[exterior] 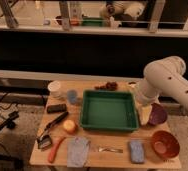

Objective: Wipe purple bowl with brush

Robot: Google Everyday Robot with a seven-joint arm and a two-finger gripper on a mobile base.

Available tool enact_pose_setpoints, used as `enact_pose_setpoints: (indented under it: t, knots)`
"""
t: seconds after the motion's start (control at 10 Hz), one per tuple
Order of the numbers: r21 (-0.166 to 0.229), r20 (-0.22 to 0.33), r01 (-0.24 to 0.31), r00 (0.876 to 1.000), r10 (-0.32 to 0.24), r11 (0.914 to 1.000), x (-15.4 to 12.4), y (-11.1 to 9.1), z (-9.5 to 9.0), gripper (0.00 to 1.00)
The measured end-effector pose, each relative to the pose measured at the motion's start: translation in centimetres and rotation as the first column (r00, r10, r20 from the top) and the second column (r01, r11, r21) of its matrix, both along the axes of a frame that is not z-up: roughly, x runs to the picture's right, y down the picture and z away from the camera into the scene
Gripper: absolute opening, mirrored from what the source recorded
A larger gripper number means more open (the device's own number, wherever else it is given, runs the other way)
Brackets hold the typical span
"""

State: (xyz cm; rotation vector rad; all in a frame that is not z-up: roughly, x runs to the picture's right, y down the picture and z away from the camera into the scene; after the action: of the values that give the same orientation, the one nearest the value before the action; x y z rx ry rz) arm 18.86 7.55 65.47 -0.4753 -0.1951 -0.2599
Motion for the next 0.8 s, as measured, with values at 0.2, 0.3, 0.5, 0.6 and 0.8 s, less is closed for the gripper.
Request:
enact_pose_setpoints:
  t: [0.2, 0.3, 0.5, 0.6, 0.8]
  knots:
    - [0.025, 0.043, 0.061, 0.997, -0.062, 0.9978, -3.4, 1.0, -1.3, 1.00]
    - [0.033, 0.059, 0.084, 0.995, -0.086, 0.9959, -4.6, 1.4, -1.8, 1.00]
    - [0.037, 0.056, 0.090, 0.994, -0.092, 0.9953, -4.5, 1.5, -1.8, 1.00]
    - [0.038, 0.056, 0.091, 0.994, -0.093, 0.9951, -4.5, 1.4, -1.8, 1.00]
    - [0.038, 0.057, 0.092, 0.994, -0.094, 0.9950, -4.6, 1.4, -1.8, 1.00]
